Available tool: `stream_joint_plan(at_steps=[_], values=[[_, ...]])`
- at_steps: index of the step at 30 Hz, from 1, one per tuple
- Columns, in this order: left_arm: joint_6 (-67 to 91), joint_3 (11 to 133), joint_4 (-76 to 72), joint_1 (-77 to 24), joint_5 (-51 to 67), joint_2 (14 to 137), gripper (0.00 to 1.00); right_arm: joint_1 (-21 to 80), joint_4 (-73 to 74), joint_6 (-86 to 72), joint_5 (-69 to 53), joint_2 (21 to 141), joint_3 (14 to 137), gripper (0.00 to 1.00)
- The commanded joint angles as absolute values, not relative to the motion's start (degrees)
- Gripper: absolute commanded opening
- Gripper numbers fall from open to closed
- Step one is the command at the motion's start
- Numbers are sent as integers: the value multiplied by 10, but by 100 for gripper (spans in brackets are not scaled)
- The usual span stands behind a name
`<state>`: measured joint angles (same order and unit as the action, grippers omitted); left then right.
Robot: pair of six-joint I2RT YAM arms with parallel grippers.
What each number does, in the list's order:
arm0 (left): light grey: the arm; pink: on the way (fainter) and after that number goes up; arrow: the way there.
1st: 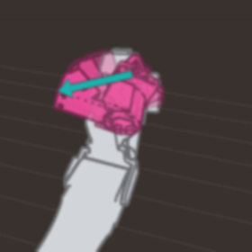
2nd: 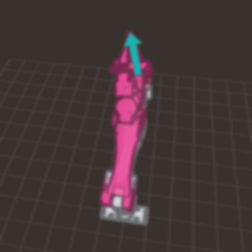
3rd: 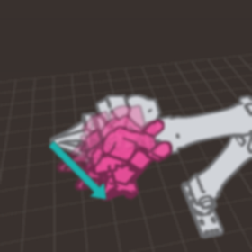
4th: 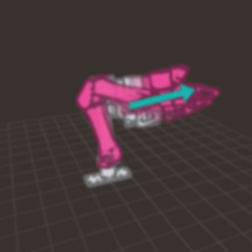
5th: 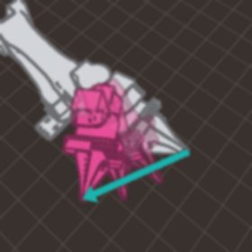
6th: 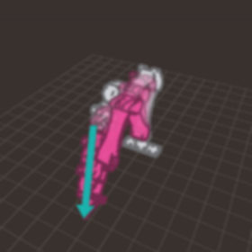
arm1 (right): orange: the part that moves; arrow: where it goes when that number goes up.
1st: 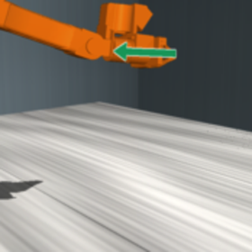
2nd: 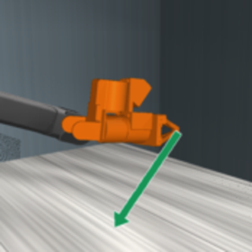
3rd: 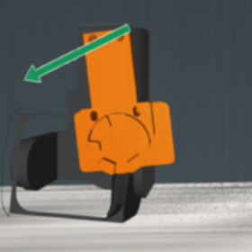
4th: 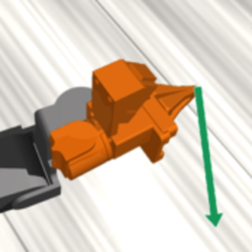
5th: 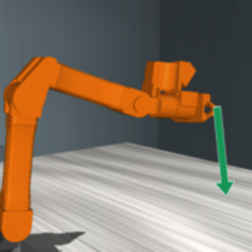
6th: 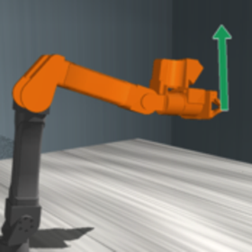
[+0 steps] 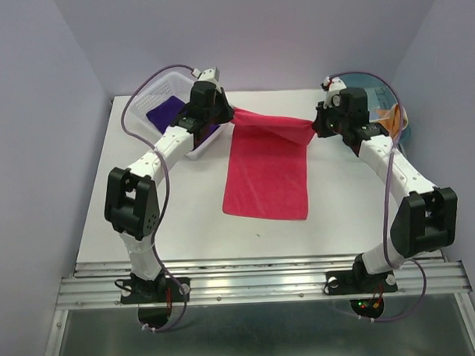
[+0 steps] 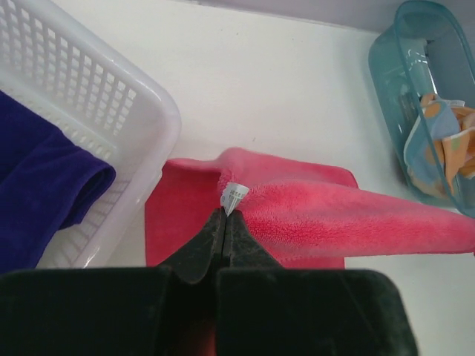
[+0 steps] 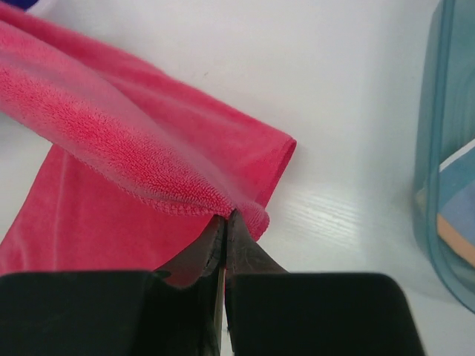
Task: Fold and stack the towels
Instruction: Fold the towel
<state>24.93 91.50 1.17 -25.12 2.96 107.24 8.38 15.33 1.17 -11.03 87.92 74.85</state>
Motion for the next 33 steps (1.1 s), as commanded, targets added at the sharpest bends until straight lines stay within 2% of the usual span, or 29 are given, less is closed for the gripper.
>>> stream_joint_plan(at_steps=[1, 10, 16, 33], values=[[258, 861, -1, -250, 24, 1000, 0, 112, 179, 4, -99, 846, 710, 1], [293, 695, -48, -253, 34, 901, 0, 143, 186, -27, -92, 796, 649, 1], [305, 630, -58, -264, 23, 862, 0, 156, 208, -36, -72, 767, 630, 1], [316, 587, -61, -275, 16, 830, 0, 168, 252, -27, -64, 740, 643, 1]])
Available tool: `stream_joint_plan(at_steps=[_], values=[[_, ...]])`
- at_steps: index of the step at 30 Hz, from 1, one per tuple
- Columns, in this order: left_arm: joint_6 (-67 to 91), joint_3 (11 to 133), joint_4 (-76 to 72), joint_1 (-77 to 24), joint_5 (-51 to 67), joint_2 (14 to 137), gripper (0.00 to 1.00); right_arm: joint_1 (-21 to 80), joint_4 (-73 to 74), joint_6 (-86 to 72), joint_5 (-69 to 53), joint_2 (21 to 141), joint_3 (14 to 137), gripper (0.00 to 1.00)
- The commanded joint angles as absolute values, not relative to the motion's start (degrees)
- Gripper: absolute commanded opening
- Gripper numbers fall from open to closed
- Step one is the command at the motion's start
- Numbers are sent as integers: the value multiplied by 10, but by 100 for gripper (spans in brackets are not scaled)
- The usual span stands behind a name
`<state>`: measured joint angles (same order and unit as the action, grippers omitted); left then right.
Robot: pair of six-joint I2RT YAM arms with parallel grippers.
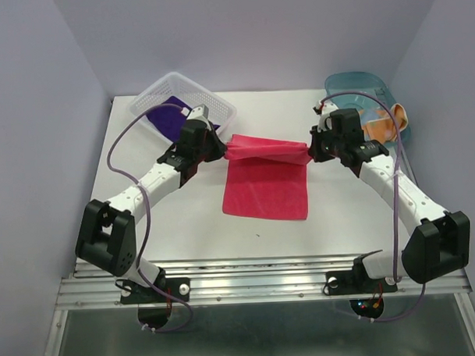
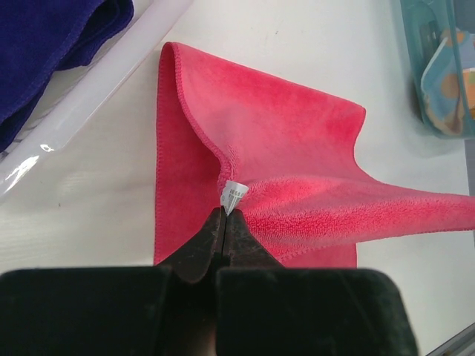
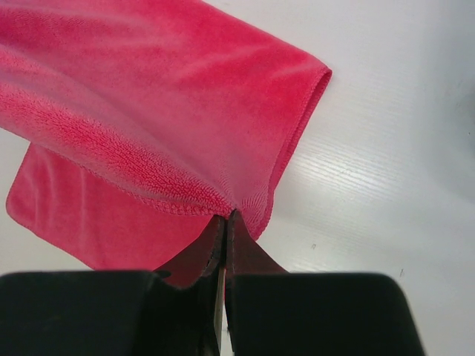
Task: Fold and stack the towels
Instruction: Fold the towel
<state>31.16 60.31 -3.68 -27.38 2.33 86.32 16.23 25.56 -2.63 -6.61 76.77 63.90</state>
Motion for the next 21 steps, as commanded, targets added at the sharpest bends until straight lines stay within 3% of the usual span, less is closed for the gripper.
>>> stream_joint_plan(at_steps=[1, 21], values=[[322, 582, -61, -275, 19, 831, 0, 170, 251, -34, -66, 739, 631, 1], [360, 455, -85, -291, 37, 819, 0, 211, 255, -94, -42, 709, 522, 1]])
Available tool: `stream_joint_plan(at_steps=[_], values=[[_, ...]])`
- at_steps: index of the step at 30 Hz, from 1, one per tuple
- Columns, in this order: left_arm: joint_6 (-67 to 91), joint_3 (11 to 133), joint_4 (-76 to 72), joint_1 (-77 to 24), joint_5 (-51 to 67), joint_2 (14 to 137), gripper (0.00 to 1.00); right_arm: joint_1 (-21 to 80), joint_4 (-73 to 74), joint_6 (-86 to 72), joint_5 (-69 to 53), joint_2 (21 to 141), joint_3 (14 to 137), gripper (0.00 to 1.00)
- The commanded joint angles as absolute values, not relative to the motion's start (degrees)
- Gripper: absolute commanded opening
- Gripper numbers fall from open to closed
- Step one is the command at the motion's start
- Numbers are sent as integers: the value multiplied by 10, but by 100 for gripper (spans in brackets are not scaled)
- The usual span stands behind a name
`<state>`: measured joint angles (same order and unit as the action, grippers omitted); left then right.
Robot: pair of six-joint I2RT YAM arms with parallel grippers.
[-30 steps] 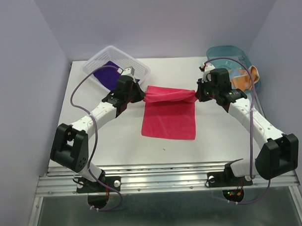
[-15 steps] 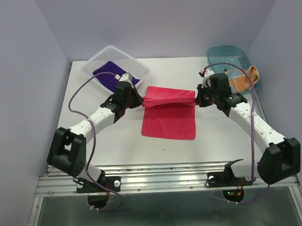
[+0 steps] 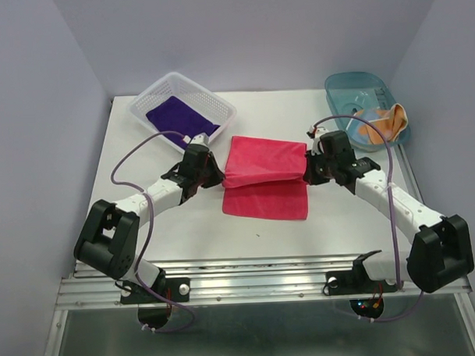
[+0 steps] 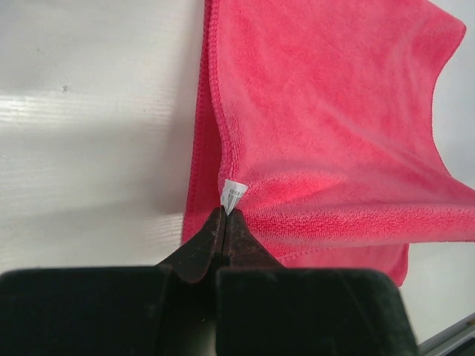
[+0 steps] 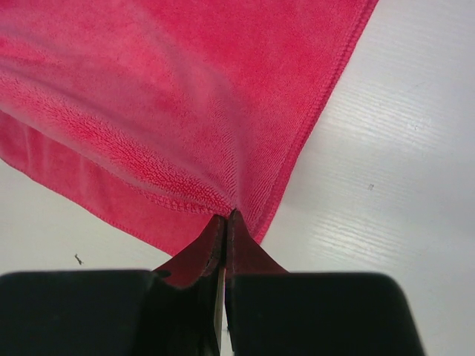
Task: Fold and stack the towels
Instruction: Fold the towel
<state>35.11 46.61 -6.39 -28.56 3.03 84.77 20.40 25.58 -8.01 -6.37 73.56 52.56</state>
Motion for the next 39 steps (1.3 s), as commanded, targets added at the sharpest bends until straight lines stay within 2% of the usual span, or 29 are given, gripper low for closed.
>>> stream_joint_plan(at_steps=[1, 16, 28, 39], values=[[363, 455, -86, -292, 39, 817, 0, 211, 262, -98, -38, 708, 526, 1], [376, 455, -40, -297, 38, 798, 0, 222, 287, -108, -39, 679, 512, 1], [384, 415, -36, -301, 40, 832, 0, 234, 281, -144, -45, 724, 476, 1], [380, 411, -33, -305, 59, 839, 0, 285, 301, -190, -18, 761, 472, 1]])
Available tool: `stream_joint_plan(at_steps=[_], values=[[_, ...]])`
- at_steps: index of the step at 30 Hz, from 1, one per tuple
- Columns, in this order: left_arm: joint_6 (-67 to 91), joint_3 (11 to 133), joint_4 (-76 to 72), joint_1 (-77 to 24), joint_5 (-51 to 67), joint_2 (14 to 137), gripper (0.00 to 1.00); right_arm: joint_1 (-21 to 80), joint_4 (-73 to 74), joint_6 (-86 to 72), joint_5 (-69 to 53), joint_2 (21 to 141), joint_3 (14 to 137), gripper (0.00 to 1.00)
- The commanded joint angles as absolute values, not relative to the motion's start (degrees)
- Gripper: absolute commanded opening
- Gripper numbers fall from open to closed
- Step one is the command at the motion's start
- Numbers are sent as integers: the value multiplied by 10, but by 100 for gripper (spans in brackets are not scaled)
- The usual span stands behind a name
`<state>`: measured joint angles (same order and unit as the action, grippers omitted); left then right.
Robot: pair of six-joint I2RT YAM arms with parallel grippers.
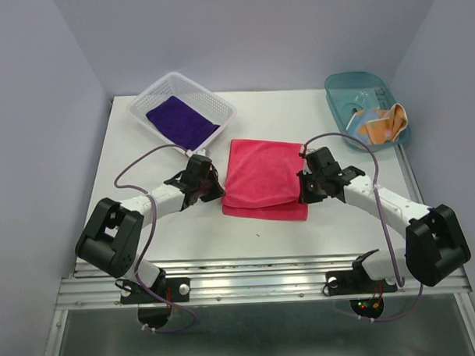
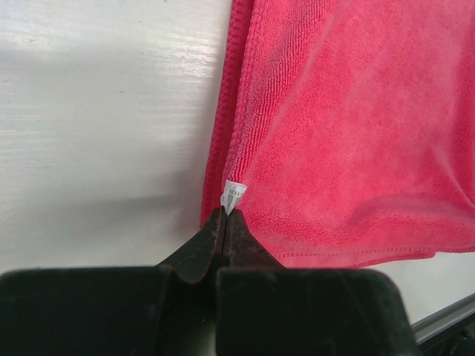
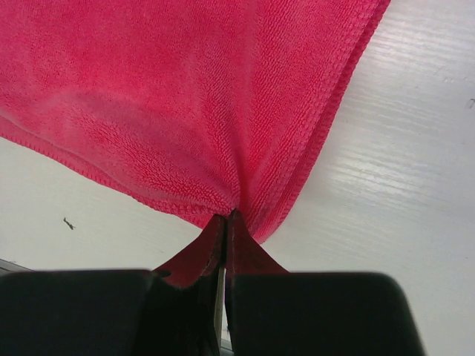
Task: Fold and stack the towels
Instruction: Fold the towel
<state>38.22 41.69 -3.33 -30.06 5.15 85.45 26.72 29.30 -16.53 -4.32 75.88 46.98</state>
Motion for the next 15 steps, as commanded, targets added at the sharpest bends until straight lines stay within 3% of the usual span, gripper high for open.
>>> stream_joint_plan(at_steps=[1, 15], values=[[379, 411, -32, -306, 62, 840, 0, 287, 310, -197, -5, 761, 475, 1], [380, 417, -3, -307, 67, 867, 0, 290, 356, -241, 69, 787, 496, 3]])
